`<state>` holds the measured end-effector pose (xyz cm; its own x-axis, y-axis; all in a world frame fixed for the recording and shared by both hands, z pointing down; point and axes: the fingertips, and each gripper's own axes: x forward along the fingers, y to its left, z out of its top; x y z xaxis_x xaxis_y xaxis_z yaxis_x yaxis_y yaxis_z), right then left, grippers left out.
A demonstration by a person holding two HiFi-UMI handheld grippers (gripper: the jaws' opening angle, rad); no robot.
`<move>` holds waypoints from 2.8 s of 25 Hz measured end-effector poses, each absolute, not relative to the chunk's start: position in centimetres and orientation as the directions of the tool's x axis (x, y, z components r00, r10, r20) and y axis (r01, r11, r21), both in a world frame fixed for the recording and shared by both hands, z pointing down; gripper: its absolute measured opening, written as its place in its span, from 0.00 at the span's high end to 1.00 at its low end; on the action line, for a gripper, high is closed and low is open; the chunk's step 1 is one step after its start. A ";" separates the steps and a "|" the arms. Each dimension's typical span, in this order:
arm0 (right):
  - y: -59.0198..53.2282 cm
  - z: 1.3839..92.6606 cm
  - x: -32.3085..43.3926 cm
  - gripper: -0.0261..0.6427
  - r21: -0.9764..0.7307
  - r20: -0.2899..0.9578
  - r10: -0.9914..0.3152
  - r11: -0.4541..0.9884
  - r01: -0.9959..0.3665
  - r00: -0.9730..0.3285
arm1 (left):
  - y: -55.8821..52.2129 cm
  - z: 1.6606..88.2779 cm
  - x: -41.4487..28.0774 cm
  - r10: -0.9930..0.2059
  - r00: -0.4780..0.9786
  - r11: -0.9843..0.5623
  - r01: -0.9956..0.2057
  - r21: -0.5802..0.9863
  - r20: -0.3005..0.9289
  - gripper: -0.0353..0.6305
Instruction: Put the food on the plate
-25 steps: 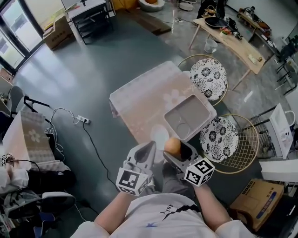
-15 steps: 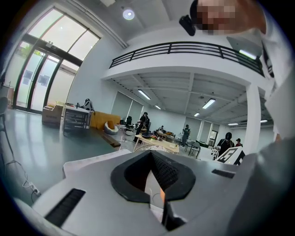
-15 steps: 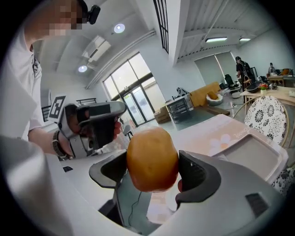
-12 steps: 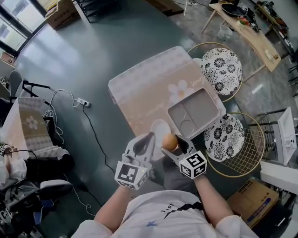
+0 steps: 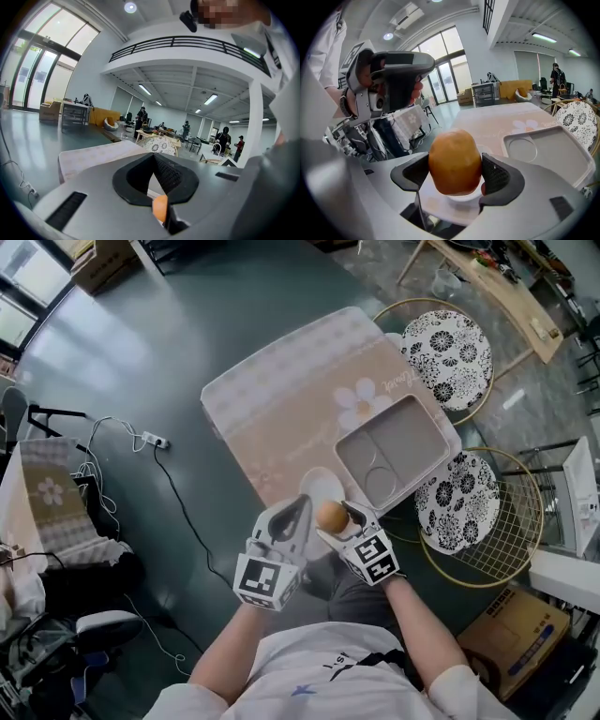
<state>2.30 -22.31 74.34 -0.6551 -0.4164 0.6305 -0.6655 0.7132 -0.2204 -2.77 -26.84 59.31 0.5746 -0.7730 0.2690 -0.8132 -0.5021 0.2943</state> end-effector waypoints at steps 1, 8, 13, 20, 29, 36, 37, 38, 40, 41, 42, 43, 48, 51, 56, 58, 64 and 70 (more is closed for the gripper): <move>-22.4 75.0 2.2 0.49 -0.212 0.637 -0.413 0.717 -0.664 -0.651 | -26.8 60.0 -2.7 -0.771 0.576 -0.505 -0.813 0.292 0.272 0.94; -22.7 78.9 1.6 0.49 -0.181 0.680 -0.387 0.735 -0.653 -0.623 | -27.1 62.9 -2.9 -0.766 0.583 -0.512 -0.808 0.290 0.271 0.94; -22.8 81.4 1.4 0.49 -0.182 0.730 -0.338 0.742 -0.646 -0.594 | -27.3 64.3 -3.2 -0.769 0.579 -0.508 -0.810 0.292 0.269 0.94; -23.5 82.8 1.1 0.49 -0.174 0.766 -0.306 0.747 -0.641 -0.565 | -27.8 65.1 -3.4 -0.776 0.570 -0.498 -0.817 0.292 0.271 0.94; -24.4 82.4 0.6 0.49 -0.203 0.777 -0.273 0.744 -0.637 -0.567 | -28.5 64.9 -3.5 -0.773 0.570 -0.496 -0.817 0.294 0.278 0.94; -24.6 78.2 0.5 0.49 -0.215 0.754 -0.292 0.737 -0.641 -0.588 | -28.0 62.7 -3.3 -0.763 0.577 -0.501 -0.813 0.296 0.293 0.94; -24.7 77.2 0.5 0.49 -0.216 0.745 -0.304 0.732 -0.646 -0.594 | -27.9 62.2 -3.2 -0.762 0.577 -0.502 -0.813 0.295 0.295 0.94; -24.7 76.1 0.5 0.49 -0.224 0.733 -0.315 0.726 -0.651 -0.603 | -27.7 61.7 -3.2 -0.760 0.576 -0.502 -0.814 0.293 0.300 0.94; -24.7 73.6 0.4 0.49 -0.249 0.700 -0.331 0.717 -0.651 -0.632 | -27.3 60.5 -3.2 -0.757 0.574 -0.502 -0.817 0.285 0.312 0.94; -24.7 72.3 0.3 0.49 -0.263 0.683 -0.338 0.713 -0.650 -0.647 | -27.1 59.8 -3.2 -0.755 0.574 -0.503 -0.817 0.283 0.316 0.94; -24.7 71.1 0.3 0.49 -0.277 0.666 -0.346 0.708 -0.649 -0.661 | -26.9 59.1 -3.1 -0.753 0.575 -0.504 -0.816 0.282 0.319 0.94; -24.7 69.8 0.4 0.49 -0.292 0.648 -0.356 0.701 -0.651 -0.674 | -26.7 58.4 -3.1 -0.752 0.576 -0.506 -0.816 0.282 0.319 0.94; -25.3 63.9 0.0 0.49 -0.373 0.543 -0.412 0.663 -0.650 -0.732 | -26.0 54.9 -3.1 -0.758 0.579 -0.515 -0.813 0.271 0.299 0.94; -25.3 60.8 0.2 0.56 -0.360 0.498 -0.473 0.650 -0.669 -0.727 | -25.4 53.1 -3.2 -0.761 0.582 -0.520 -0.811 0.268 0.286 0.94; -25.4 56.2 0.9 0.87 -0.332 0.429 -0.583 0.609 -0.721 -0.690 | -24.2 50.8 -3.0 -0.759 0.592 -0.529 -0.804 0.273 0.271 0.94; -25.4 54.9 1.0 0.90 -0.340 0.408 -0.605 0.595 -0.729 -0.684 | -23.8 50.1 -2.9 -0.757 0.594 -0.531 -0.802 0.274 0.271 0.94; -24.4 51.3 1.0 0.93 -0.319 0.362 -0.651 0.586 -0.745 -0.667 | -22.3 48.1 -2.9 -0.749 0.605 -0.537 -0.793 0.287 0.270 0.94; -23.0 48.0 0.6 0.94 -0.304 0.289 -0.700 0.580 -0.756 -0.653 | -20.7 45.7 -3.3 -0.746 0.624 -0.555 -0.776 0.300 0.232 0.94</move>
